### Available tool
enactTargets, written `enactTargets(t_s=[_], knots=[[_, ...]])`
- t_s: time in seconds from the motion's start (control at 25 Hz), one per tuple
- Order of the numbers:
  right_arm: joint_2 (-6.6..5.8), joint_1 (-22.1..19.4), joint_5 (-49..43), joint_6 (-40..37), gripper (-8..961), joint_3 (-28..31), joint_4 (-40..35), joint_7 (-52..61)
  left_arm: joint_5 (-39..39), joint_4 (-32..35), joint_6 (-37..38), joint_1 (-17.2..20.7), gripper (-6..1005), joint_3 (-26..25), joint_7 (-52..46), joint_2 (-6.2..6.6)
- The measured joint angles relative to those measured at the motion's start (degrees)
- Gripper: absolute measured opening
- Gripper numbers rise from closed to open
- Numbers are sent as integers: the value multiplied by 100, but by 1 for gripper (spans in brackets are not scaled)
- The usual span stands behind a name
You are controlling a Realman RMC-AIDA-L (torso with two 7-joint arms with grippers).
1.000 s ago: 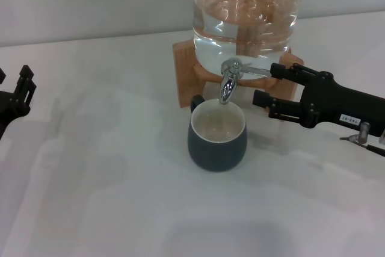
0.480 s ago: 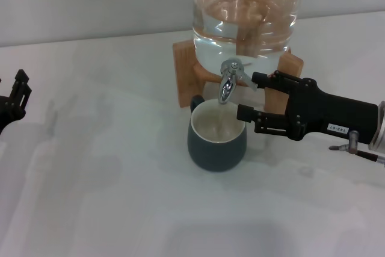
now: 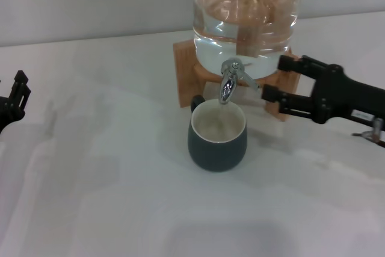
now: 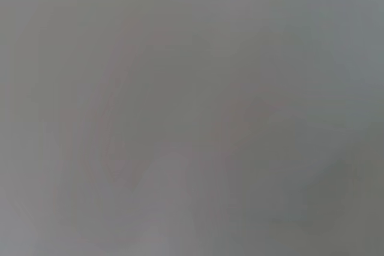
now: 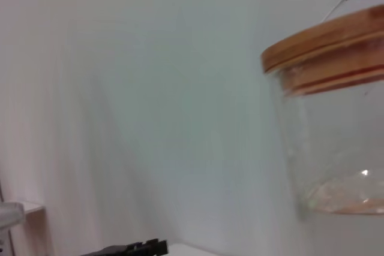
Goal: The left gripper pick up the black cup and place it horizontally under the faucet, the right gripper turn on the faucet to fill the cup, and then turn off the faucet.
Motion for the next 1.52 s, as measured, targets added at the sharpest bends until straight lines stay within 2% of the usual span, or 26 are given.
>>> enactTargets(t_s=[0.12, 0.28, 0.52, 1.04, 1.24, 1.52], knots=[[-77, -172, -6, 100, 853, 140, -2, 2, 0, 108, 12, -77, 545, -47, -3, 3], [-102, -378, -38, 116, 852, 294, 34, -18, 0, 144, 61, -131, 544, -102, 0, 17], [45, -687, -338, 221, 852, 536, -21, -51, 0, 104, 62, -141, 544, -265, -1, 21], [54, -419, -459, 914, 850, 248, -24, 131, 0, 102, 370, -207, 544, -296, -7, 22], [62, -366, -427, 908, 850, -168, -54, 152, 0, 96, 378, -265, 544, -293, -6, 25], [79, -317, -225, 815, 850, -442, -79, 132, 0, 82, 391, -301, 544, -290, -4, 24]])
